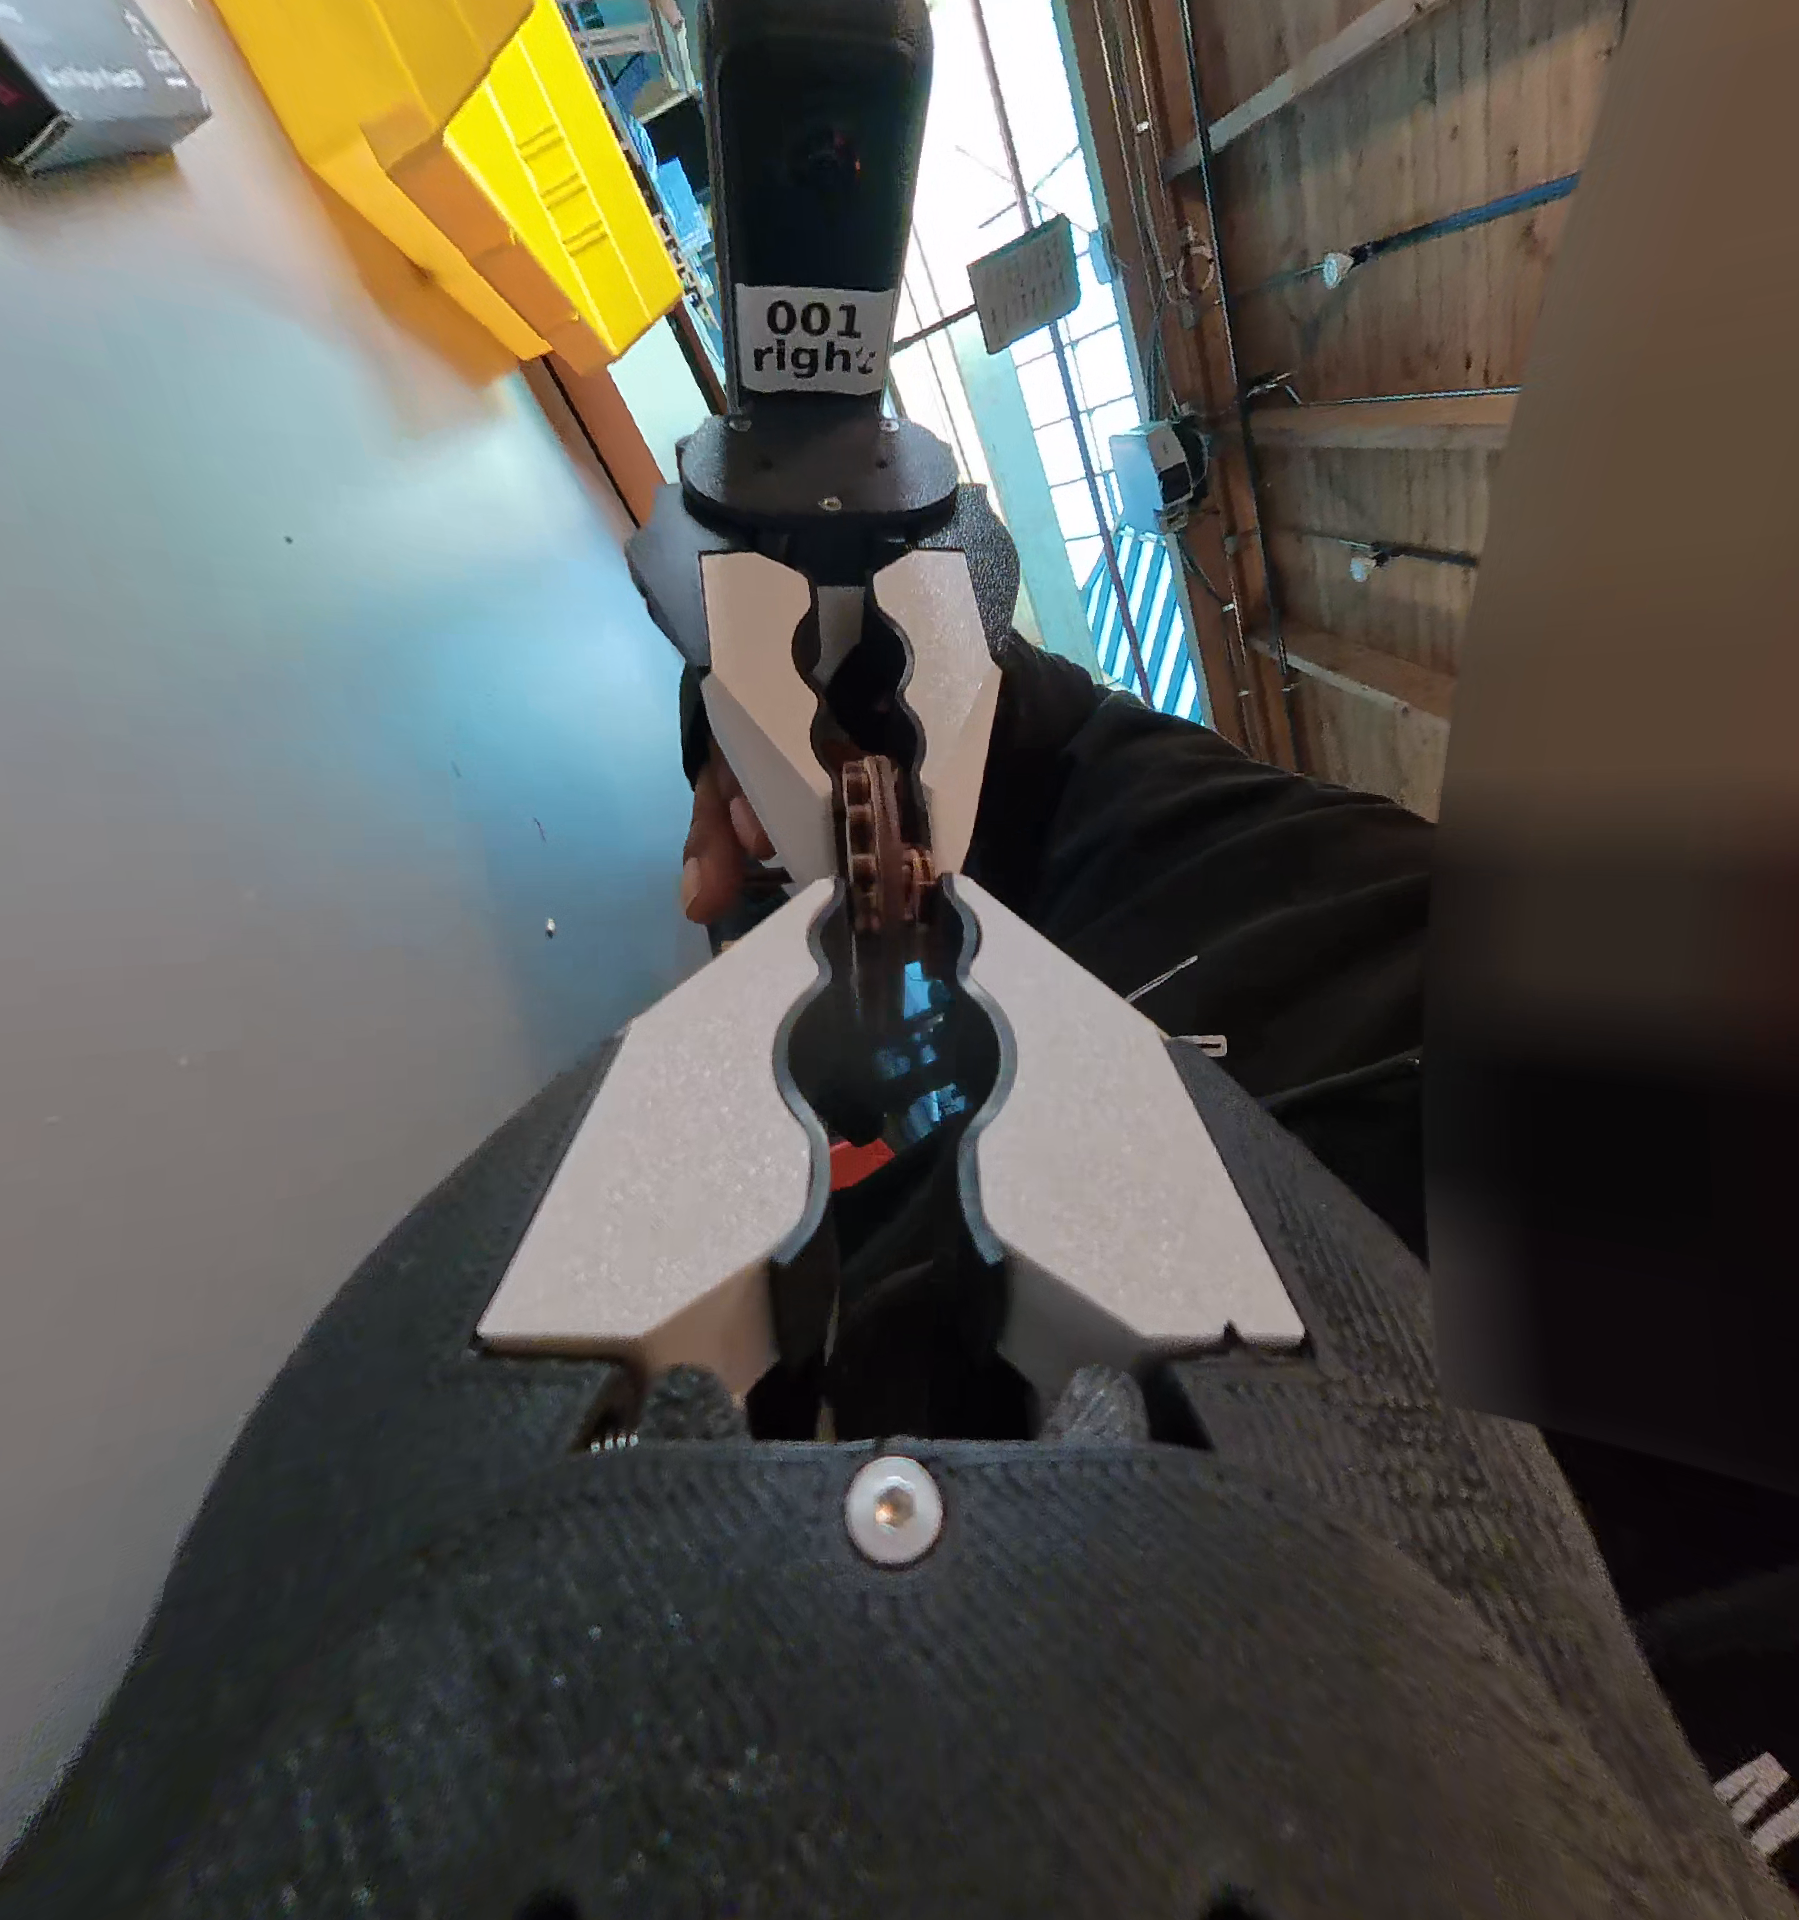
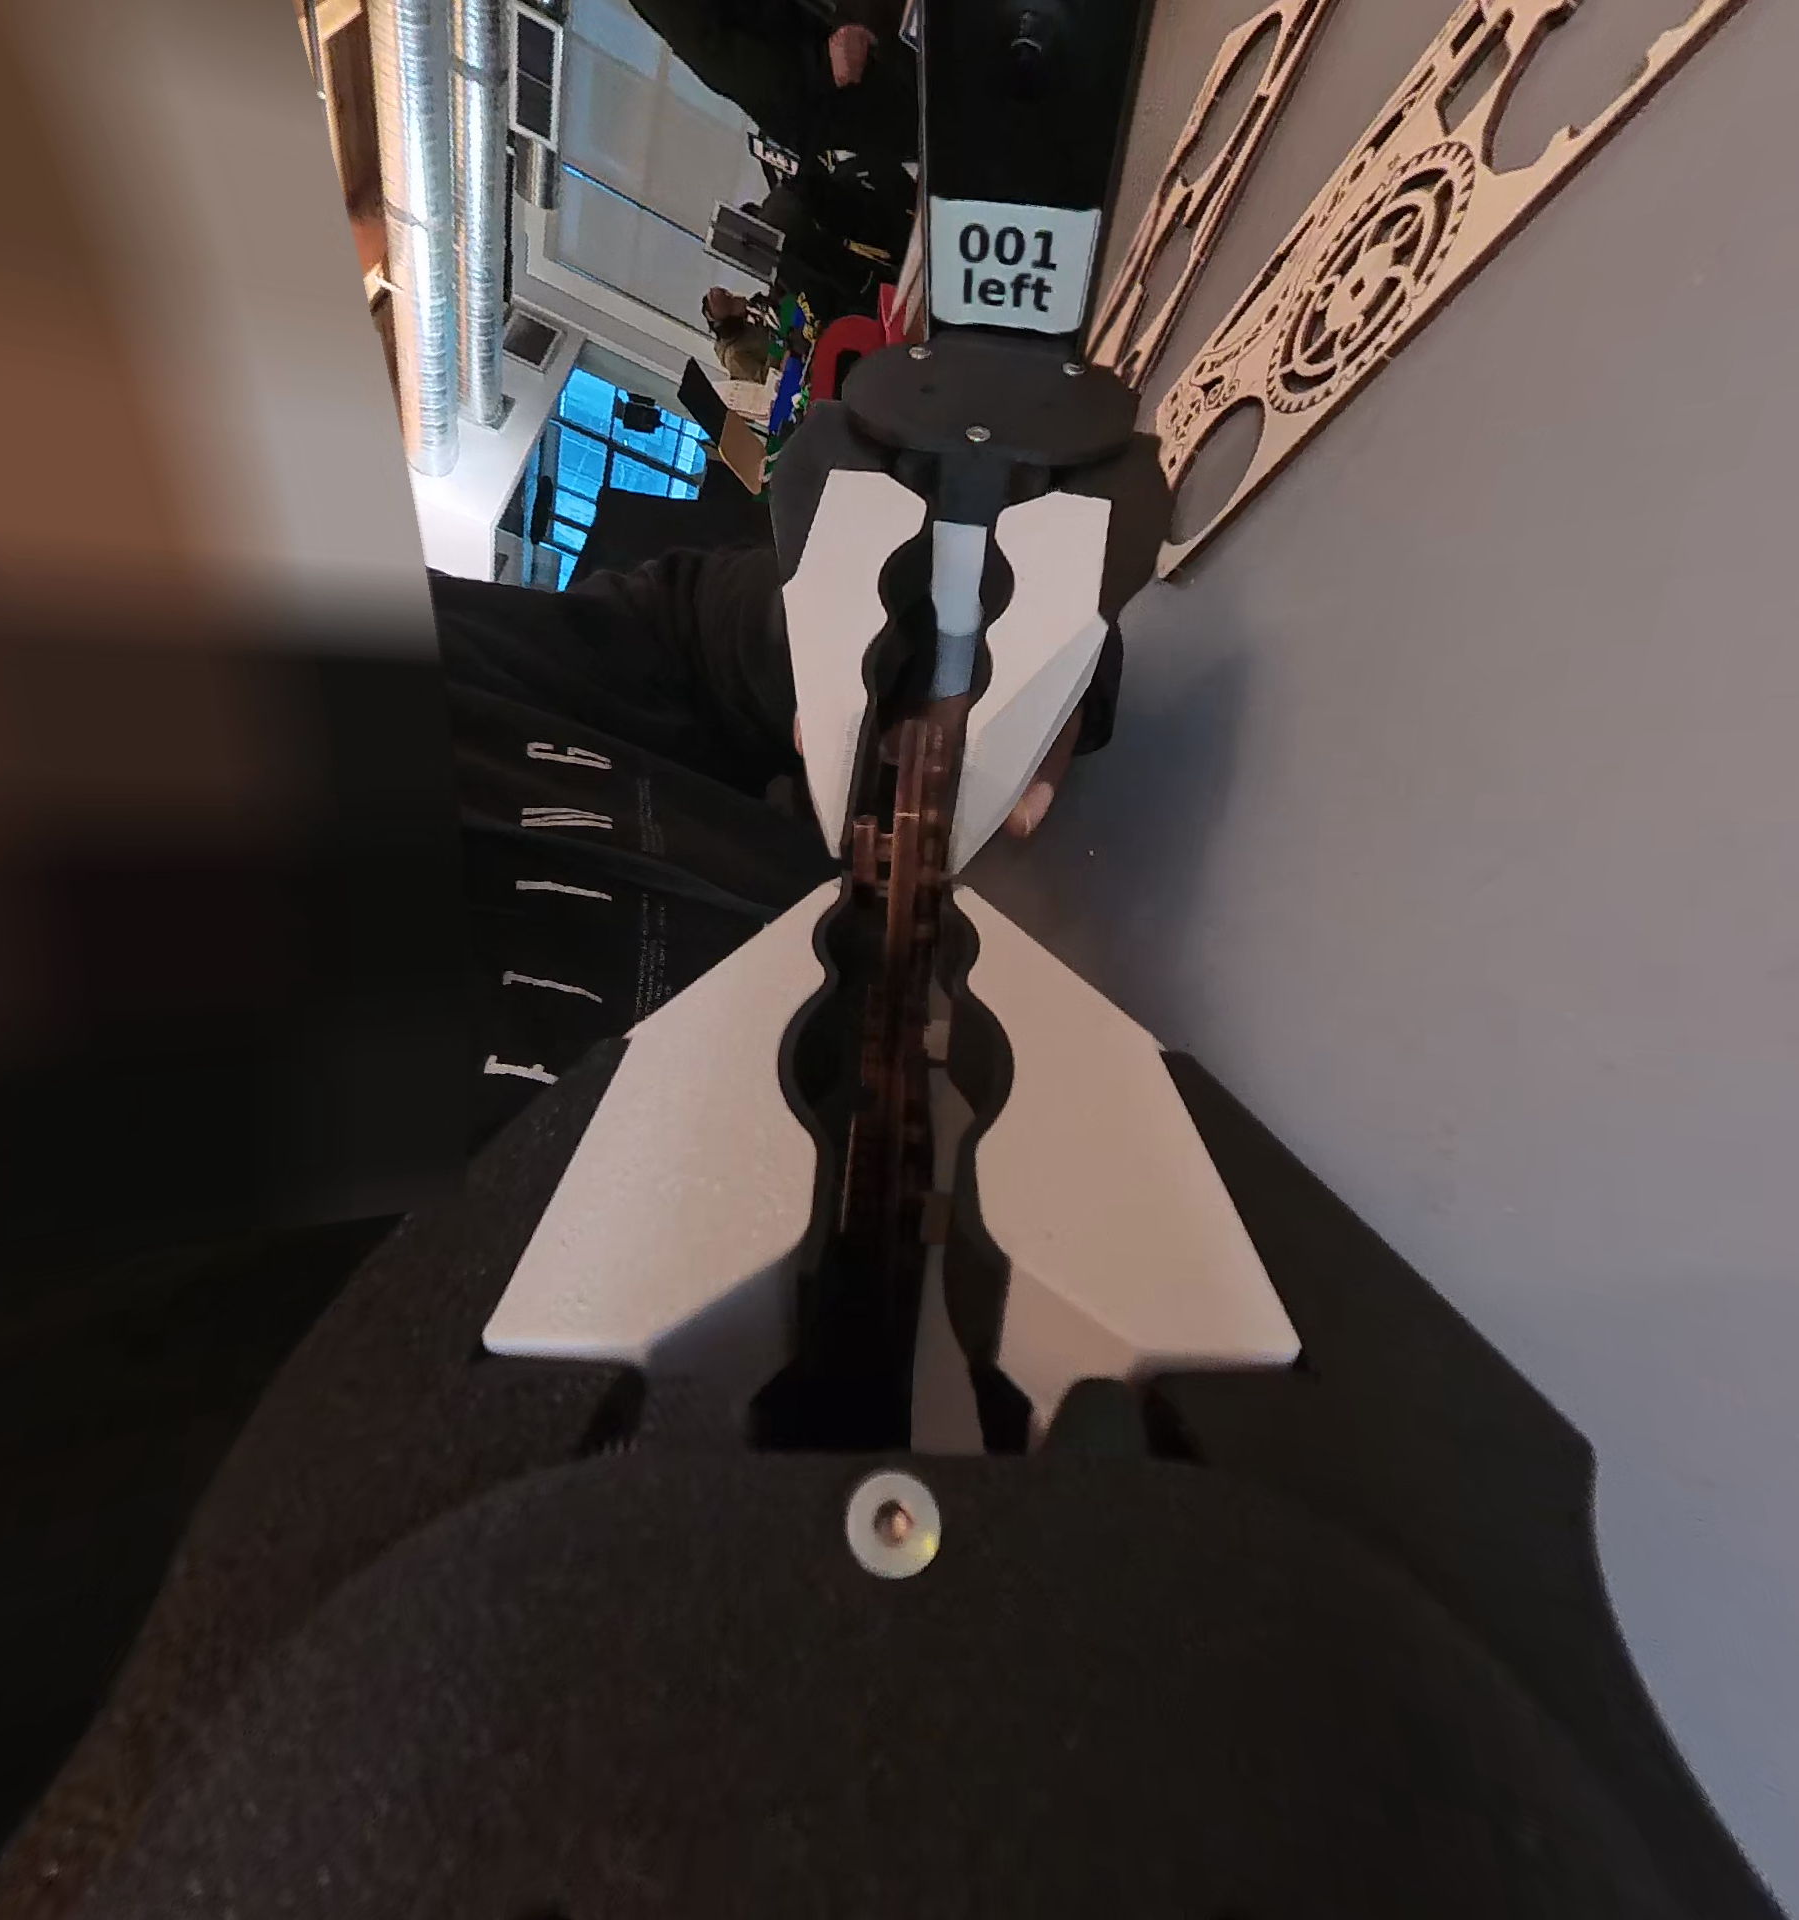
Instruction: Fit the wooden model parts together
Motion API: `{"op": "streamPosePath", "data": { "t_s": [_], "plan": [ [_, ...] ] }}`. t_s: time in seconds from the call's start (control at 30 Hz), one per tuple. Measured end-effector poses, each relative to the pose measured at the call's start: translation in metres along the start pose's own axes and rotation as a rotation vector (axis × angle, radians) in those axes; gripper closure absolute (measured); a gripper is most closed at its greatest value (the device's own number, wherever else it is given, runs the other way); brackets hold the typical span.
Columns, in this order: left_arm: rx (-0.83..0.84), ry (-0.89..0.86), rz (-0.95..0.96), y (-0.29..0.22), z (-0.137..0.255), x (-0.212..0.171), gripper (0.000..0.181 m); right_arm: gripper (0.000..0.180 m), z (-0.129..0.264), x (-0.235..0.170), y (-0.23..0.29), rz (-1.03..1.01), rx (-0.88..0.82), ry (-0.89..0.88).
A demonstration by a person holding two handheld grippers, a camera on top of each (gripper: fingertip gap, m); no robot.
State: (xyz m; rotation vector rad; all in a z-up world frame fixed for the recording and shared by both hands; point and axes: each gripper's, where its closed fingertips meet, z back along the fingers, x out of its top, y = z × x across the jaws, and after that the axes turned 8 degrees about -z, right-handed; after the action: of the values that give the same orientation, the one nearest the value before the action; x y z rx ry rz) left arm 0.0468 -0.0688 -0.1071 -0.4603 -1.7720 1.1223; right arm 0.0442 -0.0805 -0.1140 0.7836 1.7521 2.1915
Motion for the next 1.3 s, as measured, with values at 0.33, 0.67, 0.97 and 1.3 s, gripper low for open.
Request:
{"op": "streamPosePath", "data": {
  "t_s": [0.33, 0.67, 0.97, 1.3],
  "plan": [
    [0.031, 0.038, -0.164, -0.0046, 0.0067, -0.0035, 0.168, 0.167, -0.0081, -0.0006, 0.0016, 0.196, -0.095, 0.030],
    [0.031, 0.040, -0.166, -0.0026, 0.0050, -0.0070, 0.168, 0.167, -0.0073, -0.0036, -0.0015, 0.217, -0.081, 0.038],
    [-0.066, -0.004, -0.016, -0.0092, 0.0054, -0.0023, 0.160, 0.167, -0.0071, -0.0037, 0.0034, 0.106, 0.000, 0.031],
    [-0.010, -0.002, -0.025, -0.0012, 0.0077, -0.0052, 0.170, 0.161, -0.0065, -0.0019, -0.0019, 0.067, -0.014, 0.006]
  ]
}}
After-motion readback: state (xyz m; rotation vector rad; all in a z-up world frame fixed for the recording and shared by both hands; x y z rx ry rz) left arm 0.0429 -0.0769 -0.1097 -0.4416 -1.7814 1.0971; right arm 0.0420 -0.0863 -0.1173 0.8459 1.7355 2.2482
